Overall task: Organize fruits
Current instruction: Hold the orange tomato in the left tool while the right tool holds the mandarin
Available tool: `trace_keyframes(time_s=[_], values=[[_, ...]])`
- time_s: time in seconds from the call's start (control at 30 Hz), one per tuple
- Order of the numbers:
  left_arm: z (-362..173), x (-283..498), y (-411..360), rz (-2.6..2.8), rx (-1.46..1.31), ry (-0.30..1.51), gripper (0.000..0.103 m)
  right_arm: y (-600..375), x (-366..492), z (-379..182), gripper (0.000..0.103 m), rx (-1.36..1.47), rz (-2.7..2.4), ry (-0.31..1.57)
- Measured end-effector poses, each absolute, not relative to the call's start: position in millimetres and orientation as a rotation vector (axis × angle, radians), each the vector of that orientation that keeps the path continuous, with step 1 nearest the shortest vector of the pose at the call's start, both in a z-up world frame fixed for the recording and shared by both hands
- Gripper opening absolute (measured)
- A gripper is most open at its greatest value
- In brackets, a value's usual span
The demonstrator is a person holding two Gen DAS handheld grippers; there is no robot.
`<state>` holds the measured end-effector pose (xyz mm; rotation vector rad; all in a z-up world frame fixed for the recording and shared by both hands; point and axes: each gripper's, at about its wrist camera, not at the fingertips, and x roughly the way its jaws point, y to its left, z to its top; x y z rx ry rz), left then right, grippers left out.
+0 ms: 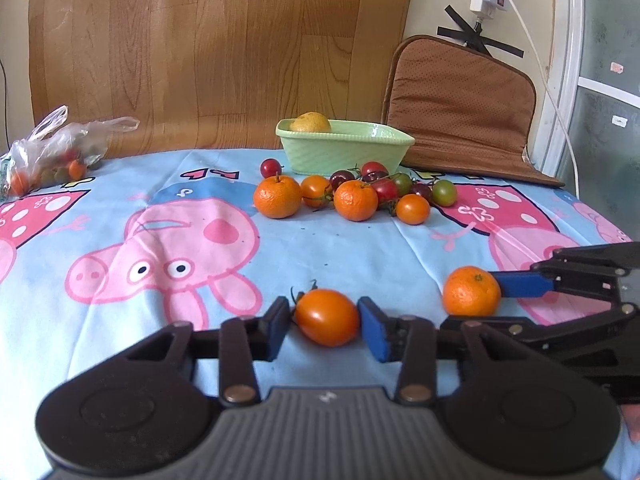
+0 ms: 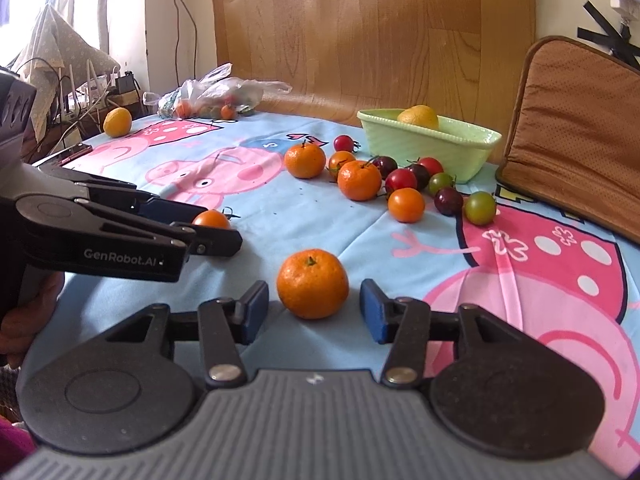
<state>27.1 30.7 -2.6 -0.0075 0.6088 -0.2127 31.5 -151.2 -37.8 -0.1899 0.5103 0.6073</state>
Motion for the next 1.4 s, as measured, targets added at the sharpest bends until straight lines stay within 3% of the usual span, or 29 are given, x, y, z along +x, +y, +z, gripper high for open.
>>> trace_keyframes(time_s=[1.4], values=[[-3.2,24.8,31.8,-0.236,-0.020,0.604,0.035,-149.2,32.1,-38.1,0.041,-0.191,0.605,0.507]])
